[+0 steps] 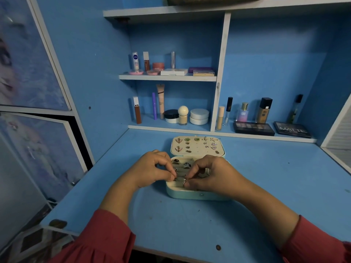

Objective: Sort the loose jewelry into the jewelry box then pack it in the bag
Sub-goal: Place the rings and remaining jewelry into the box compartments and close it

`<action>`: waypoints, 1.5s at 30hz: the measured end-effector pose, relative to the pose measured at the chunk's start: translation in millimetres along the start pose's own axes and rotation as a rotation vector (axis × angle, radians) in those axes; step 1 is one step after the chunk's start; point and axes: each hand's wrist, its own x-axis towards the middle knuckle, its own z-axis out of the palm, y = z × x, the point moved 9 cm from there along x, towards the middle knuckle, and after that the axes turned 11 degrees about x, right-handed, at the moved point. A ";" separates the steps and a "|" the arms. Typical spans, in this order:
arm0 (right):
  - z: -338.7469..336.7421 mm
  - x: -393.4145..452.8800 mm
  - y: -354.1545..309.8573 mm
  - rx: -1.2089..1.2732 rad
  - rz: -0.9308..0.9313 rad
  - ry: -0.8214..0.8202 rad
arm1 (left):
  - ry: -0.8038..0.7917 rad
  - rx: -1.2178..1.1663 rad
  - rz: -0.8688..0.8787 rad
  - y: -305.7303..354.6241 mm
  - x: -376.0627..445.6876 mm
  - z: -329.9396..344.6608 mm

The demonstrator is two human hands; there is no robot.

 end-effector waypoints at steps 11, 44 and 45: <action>0.9 8.0 1.7 -0.138 -0.155 -0.045 | -0.024 -0.003 -0.003 0.0 -0.6 1.7; 3.2 8.7 10.9 -0.213 -0.163 -0.054 | -0.036 -0.017 -0.007 -1.1 -0.5 3.0; 2.7 8.8 10.5 -0.196 -0.161 -0.059 | -0.033 -0.024 -0.005 -0.9 -0.9 2.7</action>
